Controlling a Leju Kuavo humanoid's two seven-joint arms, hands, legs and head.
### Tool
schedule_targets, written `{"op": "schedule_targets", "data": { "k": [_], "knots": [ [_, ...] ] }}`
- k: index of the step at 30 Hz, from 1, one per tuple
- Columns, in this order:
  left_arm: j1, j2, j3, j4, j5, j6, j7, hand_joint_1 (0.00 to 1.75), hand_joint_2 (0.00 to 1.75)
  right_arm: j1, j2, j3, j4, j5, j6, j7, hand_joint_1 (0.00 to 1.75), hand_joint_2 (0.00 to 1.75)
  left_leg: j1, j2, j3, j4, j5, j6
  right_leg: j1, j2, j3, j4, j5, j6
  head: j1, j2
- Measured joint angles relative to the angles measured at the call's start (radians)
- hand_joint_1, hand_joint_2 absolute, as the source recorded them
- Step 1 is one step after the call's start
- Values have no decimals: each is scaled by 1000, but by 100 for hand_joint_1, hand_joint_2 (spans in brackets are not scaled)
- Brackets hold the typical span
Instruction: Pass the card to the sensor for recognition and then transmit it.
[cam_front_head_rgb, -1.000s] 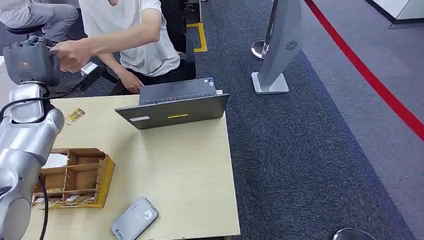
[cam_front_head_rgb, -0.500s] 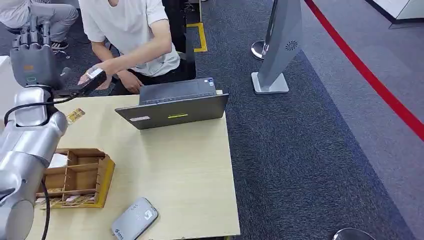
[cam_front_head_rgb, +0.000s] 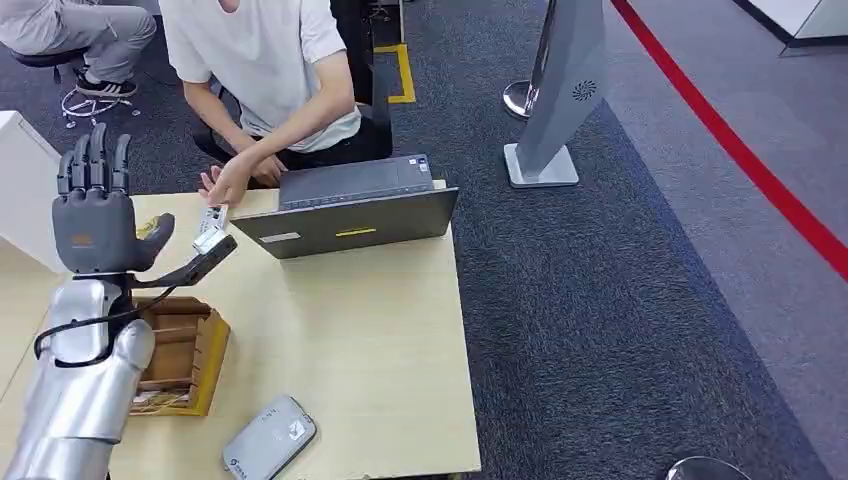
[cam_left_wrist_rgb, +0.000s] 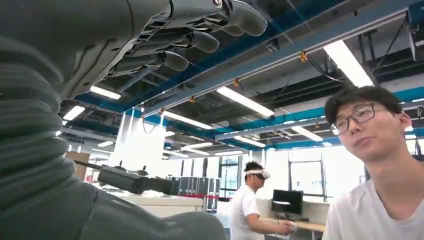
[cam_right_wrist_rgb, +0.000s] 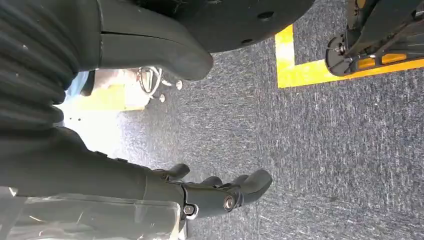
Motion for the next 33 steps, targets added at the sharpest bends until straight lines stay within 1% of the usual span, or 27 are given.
{"op": "schedule_targets", "data": {
  "k": [2,4,6,7,10,11,13,15,19,27,31,33],
  "knots": [
    [16,6,0,-37,0,-4,0,0,175,0,0,-2,0,0,0,0,0,175,0,0,0,0,0,0,0,0,0,0,0,0,0,0],
    [50,13,0,-79,10,2,-20,0,175,-1,0,-6,0,-13,-3,0,0,175,0,1,1,0,0,0,0,1,1,0,0,0,1,0],
    [146,26,0,-177,10,16,-34,0,175,0,0,-18,0,-32,-10,-3,0,175,-1,5,4,-1,-3,0,-1,6,2,0,0,0,-1,0],
    [192,30,0,-206,2,26,-36,0,175,1,0,-22,0,-39,-10,-3,0,175,-1,5,4,-1,-4,0,-1,6,2,0,-1,0,-1,0],
    [366,45,0,-346,-24,78,-38,0,175,3,0,-37,0,-56,-13,-4,0,175,-1,6,5,0,-7,1,-1,6,2,0,-5,-1,0,0],
    [416,49,0,-388,-31,87,-37,0,175,3,0,-44,0,-60,-14,-7,0,175,-1,6,4,0,-7,1,-1,6,2,0,-6,1,0,0],
    [499,63,0,-457,-44,88,-37,0,175,3,0,-53,0,-74,-16,-15,0,175,-1,5,4,0,-8,2,-1,5,2,0,-7,1,0,0],
    [559,74,0,-508,-51,88,-37,0,175,3,0,-63,0,-75,-16,-18,0,175,-1,5,4,0,-9,2,-1,4,2,0,-7,1,0,0],
    [619,88,0,-567,-54,86,-38,0,175,3,0,-72,0,-75,-16,-18,0,175,-1,4,4,0,-9,2,-1,3,3,0,-7,1,0,0],
    [647,97,0,-609,-55,85,-39,0,175,3,0,-75,0,-76,-16,-18,0,175,-1,4,4,0,-9,2,-1,3,4,0,-7,1,0,0],
    [692,109,-9,-642,-86,86,-52,0,175,2,1,-85,0,-103,-17,-21,0,175,-1,4,5,0,-9,2,-1,3,4,0,-7,1,0,0],
    [724,121,-27,-664,-113,89,-42,0,175,2,1,-93,0,-112,-18,-23,0,175,-1,4,5,0,-9,2,-1,3,4,0,-7,1,0,0]
  ]
}}
